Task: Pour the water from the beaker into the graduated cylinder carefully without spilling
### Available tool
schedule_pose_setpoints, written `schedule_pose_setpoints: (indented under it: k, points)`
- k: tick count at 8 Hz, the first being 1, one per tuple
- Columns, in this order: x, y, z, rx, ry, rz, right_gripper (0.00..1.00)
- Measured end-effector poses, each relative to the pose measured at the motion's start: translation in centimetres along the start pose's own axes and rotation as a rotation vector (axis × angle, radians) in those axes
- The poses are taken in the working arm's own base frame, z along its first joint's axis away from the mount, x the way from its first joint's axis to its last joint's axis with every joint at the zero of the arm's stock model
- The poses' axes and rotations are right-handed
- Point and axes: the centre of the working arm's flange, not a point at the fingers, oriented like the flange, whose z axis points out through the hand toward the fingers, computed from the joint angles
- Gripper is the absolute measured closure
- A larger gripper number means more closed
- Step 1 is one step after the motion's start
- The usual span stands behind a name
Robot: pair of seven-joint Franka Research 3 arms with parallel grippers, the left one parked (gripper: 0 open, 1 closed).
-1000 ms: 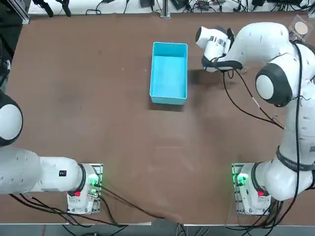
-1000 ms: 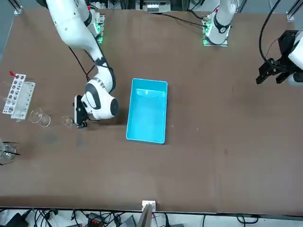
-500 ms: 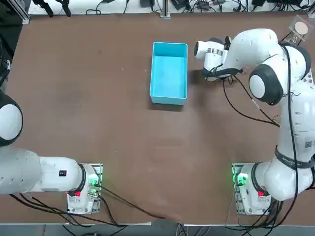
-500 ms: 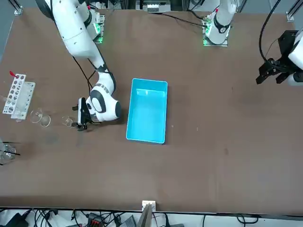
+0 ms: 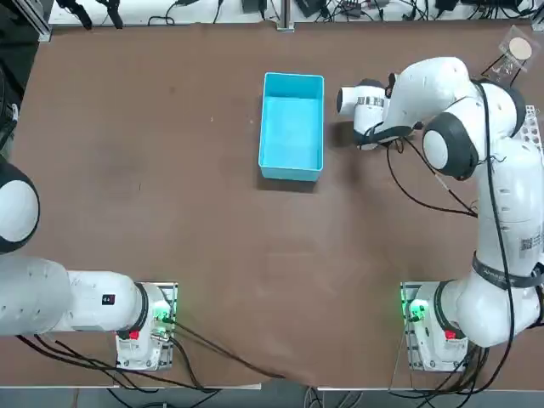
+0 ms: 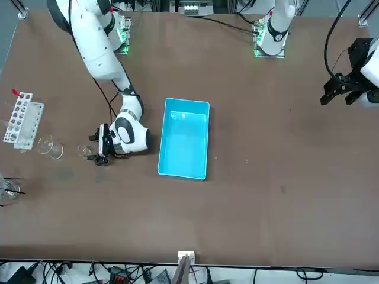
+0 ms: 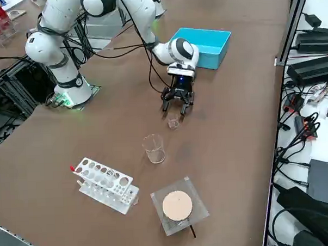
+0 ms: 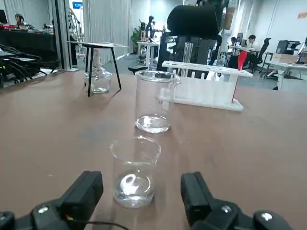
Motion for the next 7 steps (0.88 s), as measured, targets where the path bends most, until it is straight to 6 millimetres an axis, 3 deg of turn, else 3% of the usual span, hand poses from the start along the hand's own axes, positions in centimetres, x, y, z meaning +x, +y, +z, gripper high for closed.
schedule_pose_setpoints:
  k: [7]
  points:
    - [-1.0,-0.2,3.8,0.011,0.074,0.010,0.02]
